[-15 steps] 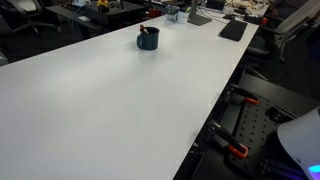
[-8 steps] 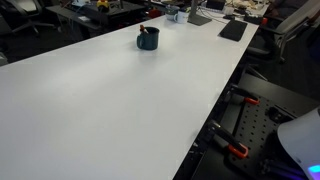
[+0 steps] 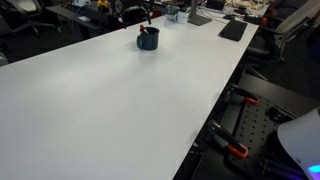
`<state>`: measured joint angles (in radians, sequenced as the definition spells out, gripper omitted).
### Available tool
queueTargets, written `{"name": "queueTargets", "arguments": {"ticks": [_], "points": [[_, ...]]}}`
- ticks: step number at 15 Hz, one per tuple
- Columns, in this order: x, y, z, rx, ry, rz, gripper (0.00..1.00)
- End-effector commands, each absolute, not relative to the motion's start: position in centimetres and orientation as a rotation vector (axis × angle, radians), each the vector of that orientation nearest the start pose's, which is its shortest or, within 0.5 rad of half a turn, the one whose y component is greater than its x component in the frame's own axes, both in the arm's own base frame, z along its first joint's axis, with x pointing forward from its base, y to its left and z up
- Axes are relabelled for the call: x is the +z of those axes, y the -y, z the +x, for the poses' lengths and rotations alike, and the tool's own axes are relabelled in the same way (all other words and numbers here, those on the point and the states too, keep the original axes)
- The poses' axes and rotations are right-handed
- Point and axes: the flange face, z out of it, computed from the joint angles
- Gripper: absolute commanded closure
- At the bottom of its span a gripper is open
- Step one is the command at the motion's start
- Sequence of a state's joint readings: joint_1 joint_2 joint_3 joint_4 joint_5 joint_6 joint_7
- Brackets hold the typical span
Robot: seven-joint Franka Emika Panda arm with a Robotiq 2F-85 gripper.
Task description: Remove the marker from the mug
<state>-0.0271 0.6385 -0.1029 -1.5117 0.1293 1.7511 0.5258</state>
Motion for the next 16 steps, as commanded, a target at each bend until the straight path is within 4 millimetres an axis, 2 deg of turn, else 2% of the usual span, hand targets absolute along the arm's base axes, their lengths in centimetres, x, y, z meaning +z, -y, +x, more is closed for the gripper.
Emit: {"name": "queueTargets", "arguments": {"ticks": [1, 4, 6, 7, 9, 12, 16], "points": [[23.6, 7.0, 68.7, 0.595, -1.217, -2.936, 0.0], [22.4, 8.9, 70.7, 0.53, -1.375, -2.894, 0.0], [22.8, 10.3, 71.5, 0.516, -1.453, -2.851, 0.0], [21.9, 9.5, 70.2, 0.546, -1.375, -2.885, 0.0], [22.1, 10.5, 70.9, 0.514, -1.415, -2.869, 0.0], [22.3, 10.7, 71.2, 0.502, -1.419, -2.867, 0.0], [21.3, 11.2, 71.7, 0.485, -1.474, -2.856, 0.0]]}}
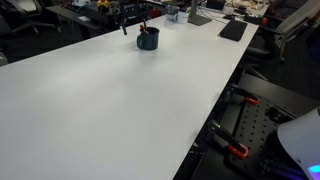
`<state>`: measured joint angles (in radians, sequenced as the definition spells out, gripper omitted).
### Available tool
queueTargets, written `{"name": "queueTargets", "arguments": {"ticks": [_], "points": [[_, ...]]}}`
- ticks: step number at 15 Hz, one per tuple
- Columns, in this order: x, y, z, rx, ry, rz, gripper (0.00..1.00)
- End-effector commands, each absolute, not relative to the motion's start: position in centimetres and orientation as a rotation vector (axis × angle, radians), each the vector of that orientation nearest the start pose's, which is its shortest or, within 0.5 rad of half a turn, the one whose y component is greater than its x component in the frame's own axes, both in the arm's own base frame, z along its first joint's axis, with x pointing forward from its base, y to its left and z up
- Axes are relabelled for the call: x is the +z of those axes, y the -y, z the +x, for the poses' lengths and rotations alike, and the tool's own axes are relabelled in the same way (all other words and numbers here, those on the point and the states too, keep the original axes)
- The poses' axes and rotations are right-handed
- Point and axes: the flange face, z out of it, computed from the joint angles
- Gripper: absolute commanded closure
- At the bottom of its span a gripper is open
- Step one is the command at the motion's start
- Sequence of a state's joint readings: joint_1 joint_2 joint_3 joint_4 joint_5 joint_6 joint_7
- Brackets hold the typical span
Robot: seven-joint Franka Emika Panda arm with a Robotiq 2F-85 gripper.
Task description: Remove the marker from the mug
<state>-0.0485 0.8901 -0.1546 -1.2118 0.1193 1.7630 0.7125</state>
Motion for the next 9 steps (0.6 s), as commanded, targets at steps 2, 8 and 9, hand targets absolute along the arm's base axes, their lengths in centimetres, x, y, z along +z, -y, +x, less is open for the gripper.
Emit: {"name": "queueTargets", "arguments": {"ticks": [2, 8, 9], "points": [[20.8, 11.8, 72.0, 0.477, -1.502, -2.847, 0.0], [21.2, 13.6, 73.3, 0.409, -1.6, -2.798, 0.0], [21.8, 13.9, 73.6, 0.385, -1.612, -2.786, 0.0]]}}
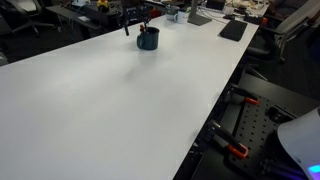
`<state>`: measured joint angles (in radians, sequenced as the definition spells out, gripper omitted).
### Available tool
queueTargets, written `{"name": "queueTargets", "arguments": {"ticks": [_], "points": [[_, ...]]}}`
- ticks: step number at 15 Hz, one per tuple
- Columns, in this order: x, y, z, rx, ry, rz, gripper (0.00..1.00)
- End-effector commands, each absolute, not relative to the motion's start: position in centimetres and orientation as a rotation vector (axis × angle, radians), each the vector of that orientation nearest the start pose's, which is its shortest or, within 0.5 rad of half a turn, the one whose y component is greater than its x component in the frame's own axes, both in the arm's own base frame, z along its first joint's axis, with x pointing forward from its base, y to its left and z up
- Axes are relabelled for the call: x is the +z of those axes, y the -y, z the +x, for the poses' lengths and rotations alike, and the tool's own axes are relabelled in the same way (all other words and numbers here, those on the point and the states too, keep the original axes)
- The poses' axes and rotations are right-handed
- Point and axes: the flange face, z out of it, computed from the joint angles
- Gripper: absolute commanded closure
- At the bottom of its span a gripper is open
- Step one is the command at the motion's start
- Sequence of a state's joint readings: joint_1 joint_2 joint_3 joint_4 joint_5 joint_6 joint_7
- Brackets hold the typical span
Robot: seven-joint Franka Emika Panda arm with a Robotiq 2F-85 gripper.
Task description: Remove the marker from the mug
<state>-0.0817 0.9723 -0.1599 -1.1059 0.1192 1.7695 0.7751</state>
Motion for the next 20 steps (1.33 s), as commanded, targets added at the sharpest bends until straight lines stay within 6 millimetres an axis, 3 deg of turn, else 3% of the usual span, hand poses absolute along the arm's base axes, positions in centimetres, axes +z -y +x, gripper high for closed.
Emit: {"name": "queueTargets", "arguments": {"ticks": [1, 5, 15, 20], "points": [[22.4, 14.1, 73.9, 0.36, -1.619, -2.779, 0.0], [24.4, 14.8, 74.7, 0.297, -1.639, -2.763, 0.0], [23.2, 14.7, 74.1, 0.328, -1.609, -2.78, 0.0], [22.6, 15.8, 74.3, 0.313, -1.657, -2.759, 0.0]]}}
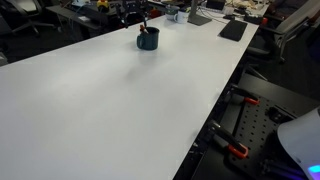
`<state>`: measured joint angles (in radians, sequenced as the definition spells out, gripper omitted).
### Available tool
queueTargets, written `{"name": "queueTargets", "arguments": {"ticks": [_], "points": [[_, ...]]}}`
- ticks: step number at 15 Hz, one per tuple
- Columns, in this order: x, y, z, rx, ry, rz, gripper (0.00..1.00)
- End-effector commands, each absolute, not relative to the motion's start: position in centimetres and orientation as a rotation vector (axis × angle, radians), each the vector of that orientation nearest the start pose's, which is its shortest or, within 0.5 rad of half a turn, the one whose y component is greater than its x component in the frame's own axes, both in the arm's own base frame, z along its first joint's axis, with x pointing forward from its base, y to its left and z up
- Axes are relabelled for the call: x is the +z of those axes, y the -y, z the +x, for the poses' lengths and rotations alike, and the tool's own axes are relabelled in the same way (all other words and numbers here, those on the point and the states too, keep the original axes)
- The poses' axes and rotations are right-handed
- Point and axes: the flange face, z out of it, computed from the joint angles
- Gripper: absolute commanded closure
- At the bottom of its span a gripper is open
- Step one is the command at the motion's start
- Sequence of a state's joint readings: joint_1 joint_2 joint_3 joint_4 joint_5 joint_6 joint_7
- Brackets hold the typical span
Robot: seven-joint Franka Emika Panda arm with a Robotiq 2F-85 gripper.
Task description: Remove the marker from the mug
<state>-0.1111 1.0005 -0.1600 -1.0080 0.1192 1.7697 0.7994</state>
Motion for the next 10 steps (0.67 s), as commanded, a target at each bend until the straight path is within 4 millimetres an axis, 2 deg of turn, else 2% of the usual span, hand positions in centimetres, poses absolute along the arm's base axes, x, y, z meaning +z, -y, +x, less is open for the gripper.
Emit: {"name": "queueTargets", "arguments": {"ticks": [1, 10], "points": [[22.6, 16.1, 74.4, 0.306, -1.666, -2.757, 0.0], [22.8, 18.0, 74.6, 0.253, -1.731, -2.725, 0.0]]}}
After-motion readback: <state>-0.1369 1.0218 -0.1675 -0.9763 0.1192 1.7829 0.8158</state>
